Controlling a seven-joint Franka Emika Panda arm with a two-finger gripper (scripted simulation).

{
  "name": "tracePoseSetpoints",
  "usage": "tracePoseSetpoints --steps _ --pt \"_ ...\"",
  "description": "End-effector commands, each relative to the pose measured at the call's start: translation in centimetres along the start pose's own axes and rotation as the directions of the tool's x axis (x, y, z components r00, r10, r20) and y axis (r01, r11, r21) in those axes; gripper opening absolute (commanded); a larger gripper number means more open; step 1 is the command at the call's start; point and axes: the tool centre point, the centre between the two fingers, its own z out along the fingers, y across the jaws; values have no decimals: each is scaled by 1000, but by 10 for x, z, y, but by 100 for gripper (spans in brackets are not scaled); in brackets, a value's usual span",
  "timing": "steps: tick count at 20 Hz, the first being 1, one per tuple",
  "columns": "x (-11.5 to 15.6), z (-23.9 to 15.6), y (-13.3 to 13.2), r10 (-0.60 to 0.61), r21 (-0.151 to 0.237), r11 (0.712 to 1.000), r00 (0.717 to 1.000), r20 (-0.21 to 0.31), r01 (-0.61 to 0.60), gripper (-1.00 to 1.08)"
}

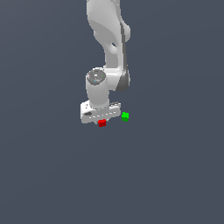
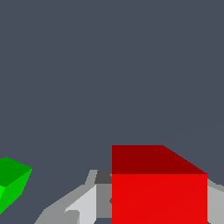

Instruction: Stack the red cube on top of the green cube.

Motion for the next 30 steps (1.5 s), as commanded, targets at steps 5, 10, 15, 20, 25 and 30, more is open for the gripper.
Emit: tracePoseSetpoints --steps 5,10,15,20,25,30 --pt "-20 11 -66 -1 0 1000 1000 -1 1 -100" --pt "-32 18 -108 -1 0 1000 1000 -1 1 -100" --pt "-39 24 -138 0 1 1000 1000 0 0 -100" --pt "-42 26 -151 0 1 1000 1000 0 0 -100" --pt "-42 26 -152 0 1 1000 1000 0 0 100" --pt "-42 26 -152 0 1 1000 1000 0 0 100"
